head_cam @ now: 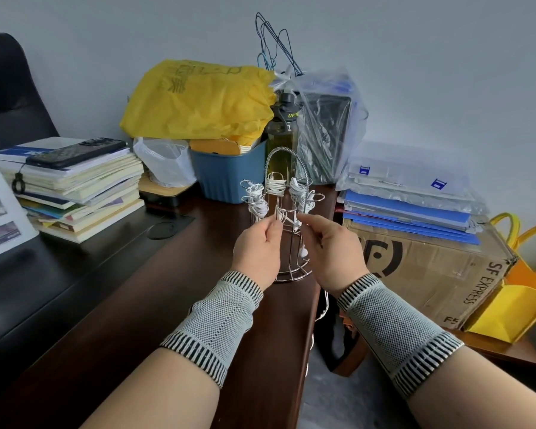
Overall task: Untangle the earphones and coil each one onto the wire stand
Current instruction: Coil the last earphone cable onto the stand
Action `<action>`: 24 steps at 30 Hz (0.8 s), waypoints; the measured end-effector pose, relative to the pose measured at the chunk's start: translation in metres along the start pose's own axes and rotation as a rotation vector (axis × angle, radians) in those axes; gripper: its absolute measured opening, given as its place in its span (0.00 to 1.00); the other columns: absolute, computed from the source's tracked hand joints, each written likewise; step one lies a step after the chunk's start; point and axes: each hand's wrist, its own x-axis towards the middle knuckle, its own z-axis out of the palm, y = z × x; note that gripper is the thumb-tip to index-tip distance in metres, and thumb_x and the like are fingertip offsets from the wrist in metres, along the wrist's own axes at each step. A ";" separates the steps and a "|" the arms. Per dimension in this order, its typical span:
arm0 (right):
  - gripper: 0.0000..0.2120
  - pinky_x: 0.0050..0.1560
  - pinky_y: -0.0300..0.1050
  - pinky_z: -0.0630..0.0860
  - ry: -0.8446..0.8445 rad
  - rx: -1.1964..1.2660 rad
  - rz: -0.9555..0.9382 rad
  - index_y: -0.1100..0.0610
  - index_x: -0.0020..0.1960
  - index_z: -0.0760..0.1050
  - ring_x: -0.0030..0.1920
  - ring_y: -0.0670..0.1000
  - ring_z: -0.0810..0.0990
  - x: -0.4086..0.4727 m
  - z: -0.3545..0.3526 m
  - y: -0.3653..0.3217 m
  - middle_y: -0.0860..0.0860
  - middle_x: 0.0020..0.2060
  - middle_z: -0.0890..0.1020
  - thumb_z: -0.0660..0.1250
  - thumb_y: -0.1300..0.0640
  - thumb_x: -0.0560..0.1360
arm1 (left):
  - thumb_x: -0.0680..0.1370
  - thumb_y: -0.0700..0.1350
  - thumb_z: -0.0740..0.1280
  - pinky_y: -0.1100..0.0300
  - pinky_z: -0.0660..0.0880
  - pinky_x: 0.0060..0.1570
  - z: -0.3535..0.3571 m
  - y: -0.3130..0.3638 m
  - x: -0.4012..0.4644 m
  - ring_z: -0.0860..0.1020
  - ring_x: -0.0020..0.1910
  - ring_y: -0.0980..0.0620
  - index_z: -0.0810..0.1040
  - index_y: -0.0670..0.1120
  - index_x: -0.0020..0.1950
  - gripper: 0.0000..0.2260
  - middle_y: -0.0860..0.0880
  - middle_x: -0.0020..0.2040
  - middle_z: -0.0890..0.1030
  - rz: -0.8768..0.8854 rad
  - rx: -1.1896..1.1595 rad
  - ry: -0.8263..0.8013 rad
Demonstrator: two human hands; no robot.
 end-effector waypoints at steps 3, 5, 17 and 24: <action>0.14 0.49 0.40 0.74 -0.045 0.007 0.024 0.51 0.63 0.78 0.47 0.53 0.82 0.002 0.001 0.000 0.53 0.47 0.85 0.61 0.55 0.80 | 0.83 0.49 0.57 0.56 0.71 0.37 -0.001 -0.005 0.000 0.72 0.30 0.51 0.80 0.43 0.54 0.14 0.54 0.28 0.74 -0.014 -0.040 -0.023; 0.14 0.47 0.37 0.71 -0.047 0.006 0.013 0.51 0.63 0.78 0.47 0.52 0.82 0.000 0.000 -0.001 0.53 0.47 0.85 0.61 0.55 0.80 | 0.83 0.49 0.57 0.59 0.68 0.35 -0.004 -0.006 -0.005 0.68 0.28 0.55 0.79 0.46 0.46 0.14 0.55 0.26 0.69 -0.020 -0.035 -0.005; 0.04 0.30 0.34 0.68 0.089 0.135 -0.034 0.54 0.51 0.79 0.27 0.41 0.73 -0.052 -0.017 -0.007 0.42 0.28 0.75 0.66 0.58 0.77 | 0.83 0.49 0.55 0.54 0.74 0.53 -0.005 0.011 -0.062 0.80 0.48 0.46 0.82 0.46 0.53 0.16 0.47 0.46 0.84 0.066 0.151 0.086; 0.07 0.30 0.27 0.67 0.057 0.141 -0.026 0.48 0.41 0.73 0.28 0.39 0.74 -0.055 -0.025 -0.013 0.39 0.28 0.74 0.67 0.56 0.77 | 0.82 0.46 0.58 0.49 0.78 0.52 -0.003 0.012 -0.065 0.81 0.44 0.45 0.80 0.47 0.60 0.13 0.48 0.43 0.84 0.091 0.109 0.116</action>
